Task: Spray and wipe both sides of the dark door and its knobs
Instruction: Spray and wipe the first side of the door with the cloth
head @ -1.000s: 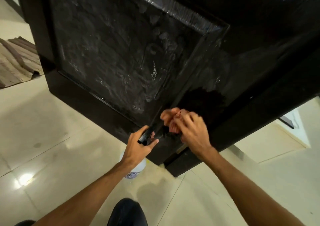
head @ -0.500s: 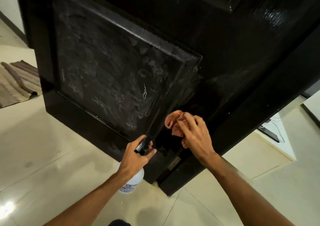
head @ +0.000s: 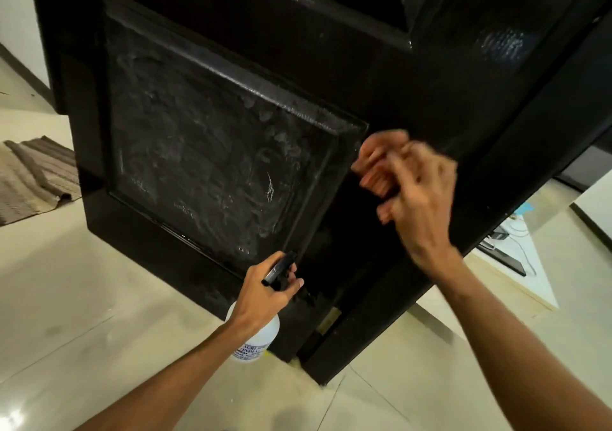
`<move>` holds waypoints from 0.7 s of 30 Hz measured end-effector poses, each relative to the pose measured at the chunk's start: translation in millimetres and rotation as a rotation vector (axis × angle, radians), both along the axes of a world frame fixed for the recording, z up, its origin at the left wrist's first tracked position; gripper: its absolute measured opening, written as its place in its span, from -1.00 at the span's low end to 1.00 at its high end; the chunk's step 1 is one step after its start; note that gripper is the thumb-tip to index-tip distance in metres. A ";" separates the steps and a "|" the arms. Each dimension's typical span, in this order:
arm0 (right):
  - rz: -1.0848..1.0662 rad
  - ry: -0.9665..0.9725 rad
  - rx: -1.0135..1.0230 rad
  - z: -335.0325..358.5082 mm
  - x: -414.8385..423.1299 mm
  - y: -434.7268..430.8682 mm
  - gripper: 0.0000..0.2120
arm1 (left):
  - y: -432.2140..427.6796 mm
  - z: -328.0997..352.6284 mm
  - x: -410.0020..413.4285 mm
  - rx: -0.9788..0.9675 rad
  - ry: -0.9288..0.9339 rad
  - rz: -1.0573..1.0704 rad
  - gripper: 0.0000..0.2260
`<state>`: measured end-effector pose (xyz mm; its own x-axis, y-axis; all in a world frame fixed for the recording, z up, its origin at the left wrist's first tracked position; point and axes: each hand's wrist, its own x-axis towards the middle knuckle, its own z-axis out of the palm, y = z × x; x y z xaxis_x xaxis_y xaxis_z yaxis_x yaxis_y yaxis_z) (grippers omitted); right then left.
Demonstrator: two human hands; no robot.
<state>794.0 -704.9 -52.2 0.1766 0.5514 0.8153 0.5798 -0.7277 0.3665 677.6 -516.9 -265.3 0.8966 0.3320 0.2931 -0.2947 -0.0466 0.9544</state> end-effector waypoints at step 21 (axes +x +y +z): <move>-0.131 0.242 -0.457 -108.2 -23.6 -29.8 -0.28 | -4.4 -11.7 -7.9 0.011 0.018 0.006 -0.82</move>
